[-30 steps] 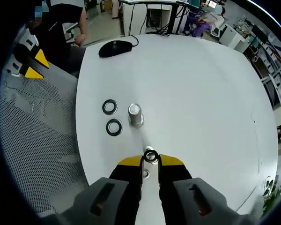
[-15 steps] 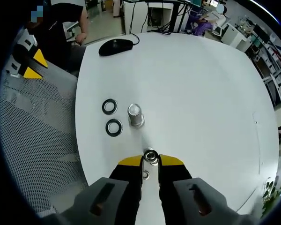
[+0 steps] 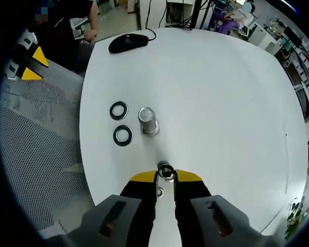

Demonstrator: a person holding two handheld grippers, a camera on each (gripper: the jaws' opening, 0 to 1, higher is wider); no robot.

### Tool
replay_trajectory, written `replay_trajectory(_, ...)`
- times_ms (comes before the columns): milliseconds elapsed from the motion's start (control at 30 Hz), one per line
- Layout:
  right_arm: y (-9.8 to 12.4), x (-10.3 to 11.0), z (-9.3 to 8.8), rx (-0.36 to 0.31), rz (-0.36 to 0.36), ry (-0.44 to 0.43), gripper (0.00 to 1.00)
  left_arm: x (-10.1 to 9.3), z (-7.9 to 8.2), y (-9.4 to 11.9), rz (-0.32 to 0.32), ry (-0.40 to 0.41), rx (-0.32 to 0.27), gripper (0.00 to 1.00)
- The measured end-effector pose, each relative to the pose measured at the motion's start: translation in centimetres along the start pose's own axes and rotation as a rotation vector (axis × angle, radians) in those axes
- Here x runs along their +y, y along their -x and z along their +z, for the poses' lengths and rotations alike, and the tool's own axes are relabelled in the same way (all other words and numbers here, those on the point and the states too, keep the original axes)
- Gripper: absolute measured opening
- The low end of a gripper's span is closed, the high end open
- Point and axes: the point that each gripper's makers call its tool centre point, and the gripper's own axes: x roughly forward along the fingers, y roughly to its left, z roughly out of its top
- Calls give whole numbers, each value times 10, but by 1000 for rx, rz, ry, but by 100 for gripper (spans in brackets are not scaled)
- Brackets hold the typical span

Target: Place the washer onto the threaded stud by aligning its center hole with the stud, sliding it down to the base, and recovering from edge contact or off-axis alignment until the washer reaches the visible bottom stop.

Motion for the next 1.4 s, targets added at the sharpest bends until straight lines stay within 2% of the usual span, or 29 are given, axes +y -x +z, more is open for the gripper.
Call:
replay_trajectory(533, -19, 5, -12, 56, 29, 14, 14, 2, -2, -2, 5, 3, 3, 9)
replay_trajectory(733, -25, 7, -15, 58, 35, 21, 14, -4, 2, 4, 8, 4, 6, 9)
replay_trajectory(933, -26, 6, -17, 53, 31, 16, 14, -1, 2, 2, 13, 9, 2, 9)
replay_trajectory(1033, -27, 7, -19, 44, 34, 55, 14, 0, 0, 1, 11, 7, 5, 9)
replay_trajectory(1067, -27, 6, -19, 42, 33, 60, 16, 1, 1, 0, 12, 8, 3, 9)
replay_trajectory(1133, -28, 4, -19, 32, 17, 55, 27, 1, 0, 0, 11, 6, 3, 9)
replay_trajectory(1167, -27, 3, -20, 29, 16, 49, 30, 1, 0, 0, 10, 5, 4, 9)
replay_trajectory(1400, -17, 4, -25, -14, 18, -6, 29, 2, -1, -3, 7, 4, 5, 9)
